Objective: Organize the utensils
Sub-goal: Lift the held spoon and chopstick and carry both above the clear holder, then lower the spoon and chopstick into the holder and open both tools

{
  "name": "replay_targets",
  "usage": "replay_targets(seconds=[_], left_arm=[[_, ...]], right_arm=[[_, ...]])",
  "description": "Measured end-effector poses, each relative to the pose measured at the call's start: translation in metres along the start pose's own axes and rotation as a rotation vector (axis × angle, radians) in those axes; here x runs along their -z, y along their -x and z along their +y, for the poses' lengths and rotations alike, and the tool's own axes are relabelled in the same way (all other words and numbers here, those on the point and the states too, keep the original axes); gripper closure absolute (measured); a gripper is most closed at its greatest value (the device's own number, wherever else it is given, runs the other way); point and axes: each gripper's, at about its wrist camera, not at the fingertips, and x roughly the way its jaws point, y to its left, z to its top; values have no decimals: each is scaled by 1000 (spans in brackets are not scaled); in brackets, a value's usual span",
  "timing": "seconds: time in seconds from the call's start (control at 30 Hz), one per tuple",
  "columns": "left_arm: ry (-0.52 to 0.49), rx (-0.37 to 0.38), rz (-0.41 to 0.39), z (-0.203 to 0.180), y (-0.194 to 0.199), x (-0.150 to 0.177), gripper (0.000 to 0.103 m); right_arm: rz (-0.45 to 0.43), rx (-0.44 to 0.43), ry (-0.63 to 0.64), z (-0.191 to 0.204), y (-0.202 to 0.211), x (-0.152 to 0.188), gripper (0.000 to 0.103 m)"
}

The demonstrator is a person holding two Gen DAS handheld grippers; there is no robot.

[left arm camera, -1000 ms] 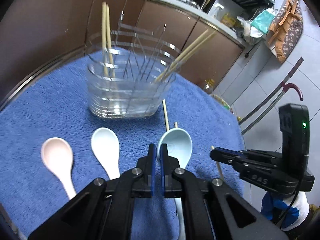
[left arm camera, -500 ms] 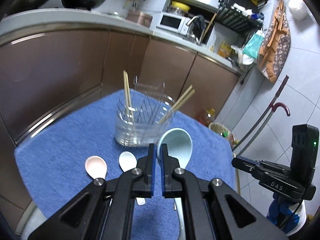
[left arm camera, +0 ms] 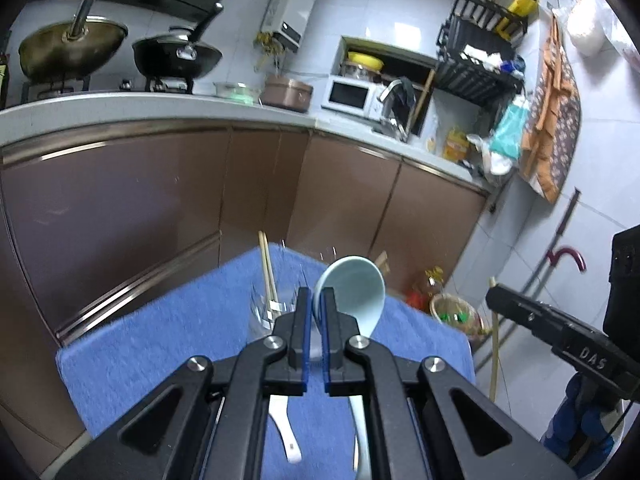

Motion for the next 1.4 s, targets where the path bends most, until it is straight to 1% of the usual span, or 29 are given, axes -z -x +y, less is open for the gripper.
replay_targets(seconds=[0.2,0.3,0.33,0.4,0.5,0.57,0.77,0.93,1.1,1.2,1.33,1.4], left_arm=[[14,-52,-88,3,-31,-38,100],[6,-108,-153,2,-52,-54,100],[1,-134,-186,0,-59,-59,100],[-1,-159,-225,0,-72,-65,100],[-15,-196,-256,-4,-94,-67,100],[-37,-228,-275,-6,-108,-64,100],[-82,-312,-335,-9,-136,-49,100],[-93,-346,-369,-12,-147,-37,100],[-81,-369,-390,-11,-155,-25,99],[-70,-392,-400,-11,-160,-14,99],[-86,-428,-428,-7,-168,5,97],[-74,-419,-415,-2,-172,13,96]], right_arm=[[-146,-34,29,4,-25,-45,98],[-219,-46,28,0,-46,-68,98],[-236,-42,31,-1,-51,-71,98],[-281,-32,39,-3,-65,-80,98],[-334,-21,39,-12,-89,-83,98],[-349,-15,30,-18,-104,-82,98],[-365,25,20,-35,-139,-74,98],[-366,37,24,-43,-155,-65,98],[-359,51,27,-49,-163,-53,97],[-341,69,49,-49,-169,-42,97],[-298,87,72,-48,-173,-21,96],[-276,89,78,-48,-174,-11,95]])
